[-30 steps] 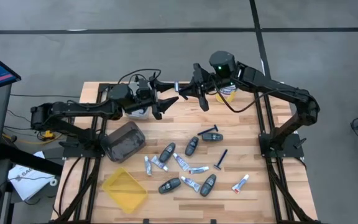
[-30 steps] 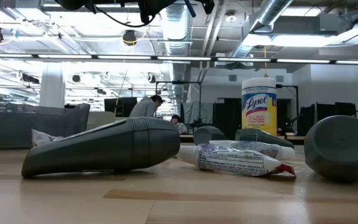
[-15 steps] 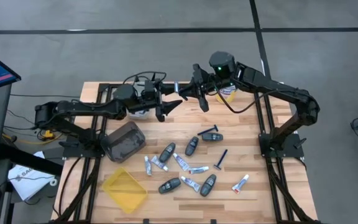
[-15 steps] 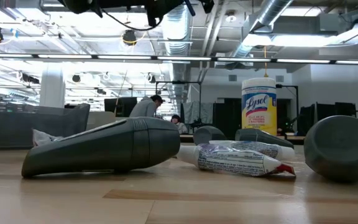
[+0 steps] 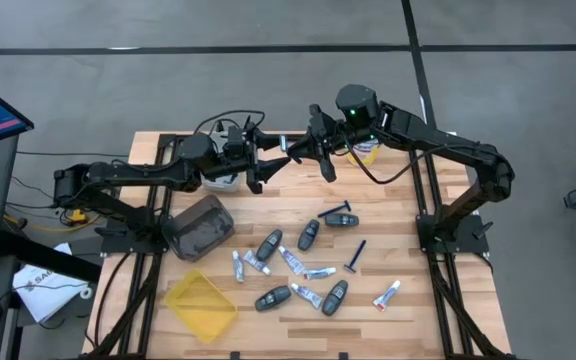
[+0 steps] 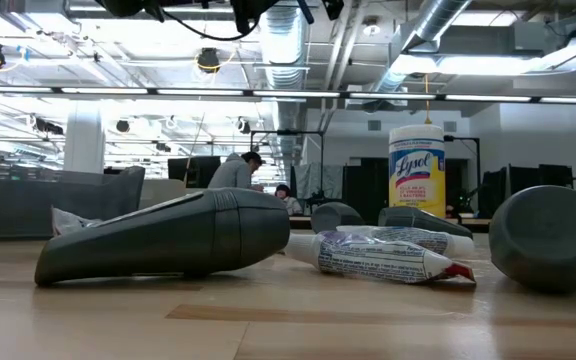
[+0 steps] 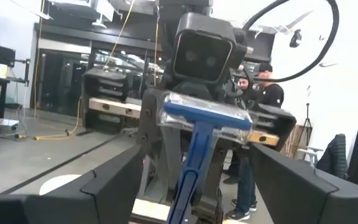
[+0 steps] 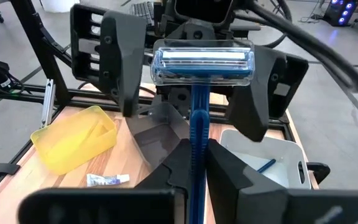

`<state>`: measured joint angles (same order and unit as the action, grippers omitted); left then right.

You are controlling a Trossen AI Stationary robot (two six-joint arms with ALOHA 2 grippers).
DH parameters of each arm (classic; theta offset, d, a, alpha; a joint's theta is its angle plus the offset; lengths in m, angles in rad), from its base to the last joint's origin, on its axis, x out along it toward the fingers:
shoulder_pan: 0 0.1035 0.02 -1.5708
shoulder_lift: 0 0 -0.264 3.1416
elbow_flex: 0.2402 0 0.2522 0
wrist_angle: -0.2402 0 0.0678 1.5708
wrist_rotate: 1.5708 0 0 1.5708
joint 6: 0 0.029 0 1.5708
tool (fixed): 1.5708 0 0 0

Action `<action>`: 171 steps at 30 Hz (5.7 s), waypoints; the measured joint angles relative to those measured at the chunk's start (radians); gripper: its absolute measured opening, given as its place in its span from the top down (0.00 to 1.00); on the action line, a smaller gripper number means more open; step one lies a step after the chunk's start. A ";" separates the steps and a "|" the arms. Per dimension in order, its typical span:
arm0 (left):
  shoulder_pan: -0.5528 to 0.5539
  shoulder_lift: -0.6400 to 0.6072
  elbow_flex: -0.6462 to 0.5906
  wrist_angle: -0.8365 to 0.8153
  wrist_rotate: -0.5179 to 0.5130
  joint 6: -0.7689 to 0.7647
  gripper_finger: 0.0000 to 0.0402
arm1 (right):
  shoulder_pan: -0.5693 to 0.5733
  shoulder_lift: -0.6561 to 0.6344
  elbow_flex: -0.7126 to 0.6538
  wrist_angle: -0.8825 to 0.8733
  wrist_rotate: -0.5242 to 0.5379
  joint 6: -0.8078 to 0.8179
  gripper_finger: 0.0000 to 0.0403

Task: Pick & Place Travel size toiletries
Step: Put the razor into the gray bin put the razor into the gray bin, then put the razor into the gray bin

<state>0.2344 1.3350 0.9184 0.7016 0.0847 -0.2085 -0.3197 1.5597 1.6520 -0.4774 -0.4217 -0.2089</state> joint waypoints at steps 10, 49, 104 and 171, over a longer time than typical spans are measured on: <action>0.000 0.003 0.000 0.000 -0.001 0.002 0.55 | 0.000 0.000 0.000 0.000 0.000 0.009 0.93; 0.009 -0.048 -0.001 -0.098 -0.004 0.068 0.94 | -0.047 -0.145 0.001 -0.036 0.004 0.024 0.42; 0.411 0.070 -0.002 -1.219 -0.295 -0.136 0.47 | -0.127 -0.288 -0.002 -0.628 0.078 0.008 0.43; 0.248 -0.442 -0.002 -1.198 -0.287 -0.200 0.32 | 0.432 -0.038 -0.876 -0.173 0.418 -0.130 0.99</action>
<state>0.4828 0.8928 0.9165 -0.4962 -0.2028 -0.4088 0.1128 1.5216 0.7761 -0.6503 -0.0035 -0.3385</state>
